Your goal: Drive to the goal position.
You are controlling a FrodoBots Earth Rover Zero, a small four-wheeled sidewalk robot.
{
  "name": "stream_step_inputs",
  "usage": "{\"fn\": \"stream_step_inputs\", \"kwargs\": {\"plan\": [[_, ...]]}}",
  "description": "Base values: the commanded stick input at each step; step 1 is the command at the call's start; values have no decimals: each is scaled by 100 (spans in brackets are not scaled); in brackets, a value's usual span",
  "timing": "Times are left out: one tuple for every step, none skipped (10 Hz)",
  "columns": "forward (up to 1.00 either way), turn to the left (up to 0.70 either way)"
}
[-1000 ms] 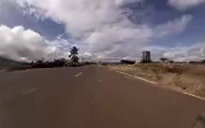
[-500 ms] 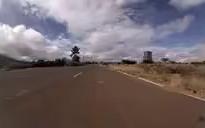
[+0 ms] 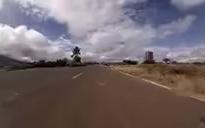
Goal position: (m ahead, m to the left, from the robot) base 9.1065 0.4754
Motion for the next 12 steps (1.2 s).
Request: {"fn": "stream_step_inputs", "kwargs": {"plan": [[70, 0], [70, 0], [70, 0], [70, 0], [70, 0], [70, 0], [70, 0], [70, 0], [70, 0], [70, 0], [70, 0], [70, 0]]}}
